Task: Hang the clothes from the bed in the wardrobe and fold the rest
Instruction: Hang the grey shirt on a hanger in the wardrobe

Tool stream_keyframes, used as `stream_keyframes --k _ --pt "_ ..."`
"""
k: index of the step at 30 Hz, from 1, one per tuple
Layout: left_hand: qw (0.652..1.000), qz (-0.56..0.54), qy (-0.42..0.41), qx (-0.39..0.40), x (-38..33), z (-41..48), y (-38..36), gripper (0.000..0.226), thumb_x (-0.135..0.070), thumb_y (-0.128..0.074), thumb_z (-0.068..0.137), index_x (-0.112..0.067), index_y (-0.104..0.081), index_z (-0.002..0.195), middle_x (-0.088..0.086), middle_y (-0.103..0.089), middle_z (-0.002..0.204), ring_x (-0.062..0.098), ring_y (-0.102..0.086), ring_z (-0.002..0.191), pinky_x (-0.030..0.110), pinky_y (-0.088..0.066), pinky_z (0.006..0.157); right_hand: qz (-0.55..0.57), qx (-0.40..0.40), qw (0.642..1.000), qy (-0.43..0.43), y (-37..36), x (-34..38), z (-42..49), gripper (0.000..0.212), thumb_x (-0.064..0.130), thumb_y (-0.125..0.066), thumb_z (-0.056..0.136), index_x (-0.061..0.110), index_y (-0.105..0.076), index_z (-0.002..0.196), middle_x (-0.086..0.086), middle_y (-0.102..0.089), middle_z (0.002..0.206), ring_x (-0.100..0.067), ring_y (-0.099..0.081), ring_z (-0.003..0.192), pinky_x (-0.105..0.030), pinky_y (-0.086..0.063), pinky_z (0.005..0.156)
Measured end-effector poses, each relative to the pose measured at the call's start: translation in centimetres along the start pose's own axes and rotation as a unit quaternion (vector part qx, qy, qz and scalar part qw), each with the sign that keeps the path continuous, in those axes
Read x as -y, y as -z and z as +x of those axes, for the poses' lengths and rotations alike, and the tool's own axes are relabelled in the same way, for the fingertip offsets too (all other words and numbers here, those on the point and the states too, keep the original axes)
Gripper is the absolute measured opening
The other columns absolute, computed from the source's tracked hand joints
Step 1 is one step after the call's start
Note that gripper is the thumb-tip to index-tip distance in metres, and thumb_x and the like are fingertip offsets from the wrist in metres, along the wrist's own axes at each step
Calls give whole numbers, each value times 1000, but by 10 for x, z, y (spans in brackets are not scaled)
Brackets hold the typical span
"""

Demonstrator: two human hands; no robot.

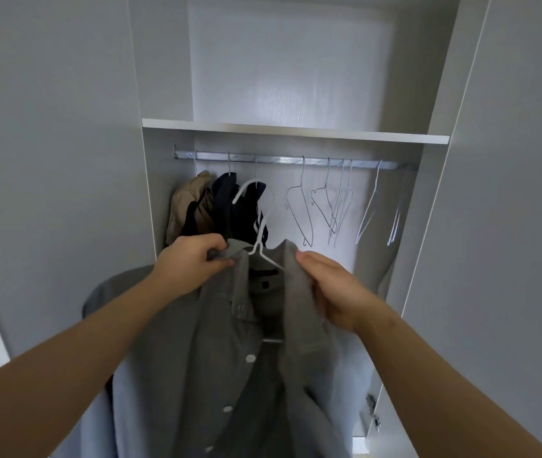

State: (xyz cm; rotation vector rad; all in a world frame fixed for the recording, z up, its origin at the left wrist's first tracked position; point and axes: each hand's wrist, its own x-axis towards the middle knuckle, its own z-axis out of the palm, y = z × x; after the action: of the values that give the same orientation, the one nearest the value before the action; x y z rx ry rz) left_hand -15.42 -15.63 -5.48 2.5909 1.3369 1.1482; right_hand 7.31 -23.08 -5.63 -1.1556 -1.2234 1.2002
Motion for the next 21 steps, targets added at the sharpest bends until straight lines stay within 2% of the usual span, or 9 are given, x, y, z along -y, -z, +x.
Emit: stream_keyframes --k 2,4,5,7,9,12,16,19,21 --pt "996 -77 20 -29 4 1 4 34 -20 -73 78 -28 -44 61 -9 -46 60 8 -43 58 29 -37 59 -104 -72 984 125 -1 0 -1 34 27 -51 95 23 -61 62 6 -62 60 -14 -55 59 -18 -42 49" --pt "989 -136 27 -53 7 0 9 36 -13 -75 75 -27 -47 59 -9 -47 58 4 -44 57 27 -38 58 -249 -215 912 245 7 -2 -1 23 22 -52 93 31 -62 74 14 -65 80 -10 -55 80 -19 -43 70" --pt "985 -160 31 -59 8 -1 11 34 -11 -76 75 -26 -50 59 -11 -49 56 1 -45 55 24 -39 57 -343 -266 865 250 11 -3 0 14 26 -51 93 33 -62 89 14 -63 98 -11 -52 95 -25 -38 85" --pt "978 -198 36 -59 8 -4 14 31 -9 -76 74 -24 -54 60 -14 -53 55 -2 -48 55 15 -40 55 -469 -285 816 180 17 -9 2 28 38 -44 95 30 -53 120 7 -54 126 -19 -44 118 -36 -28 101" --pt "975 -210 35 -56 6 -5 15 30 -9 -76 75 -25 -54 60 -18 -55 55 -4 -49 55 10 -39 53 -478 -240 836 122 21 -14 5 34 43 -34 98 23 -52 118 -2 -59 112 -25 -51 113 -40 -31 101" --pt "985 -163 31 -42 -5 -5 11 29 -16 -76 75 -28 -53 61 -14 -54 59 -1 -48 58 17 -39 56 -441 -167 874 116 12 -18 5 39 42 -28 99 14 -52 89 1 -54 77 -25 -56 84 -34 -40 76" --pt "996 -92 -3 3 -23 -8 0 29 -25 -71 80 -34 -48 64 -13 -49 61 -1 -46 58 18 -35 56 -450 -166 867 134 -3 -20 8 40 42 -28 99 17 -44 73 7 -47 66 -17 -48 71 -30 -33 65" --pt "995 -66 -28 65 -28 -7 7 33 -29 -60 89 -18 -48 60 -8 -44 57 4 -46 57 16 -35 54 -444 -198 864 133 5 -24 7 43 42 -31 99 20 -40 63 7 -46 63 -14 -45 65 -30 -31 61" --pt "998 12 -32 52 -28 -1 14 37 -26 -57 91 -10 -48 59 -4 -41 60 6 -42 59 25 -38 61 -453 -232 852 120 11 -30 3 44 42 -31 99 18 -45 65 6 -46 62 -16 -47 66 -29 -33 61"
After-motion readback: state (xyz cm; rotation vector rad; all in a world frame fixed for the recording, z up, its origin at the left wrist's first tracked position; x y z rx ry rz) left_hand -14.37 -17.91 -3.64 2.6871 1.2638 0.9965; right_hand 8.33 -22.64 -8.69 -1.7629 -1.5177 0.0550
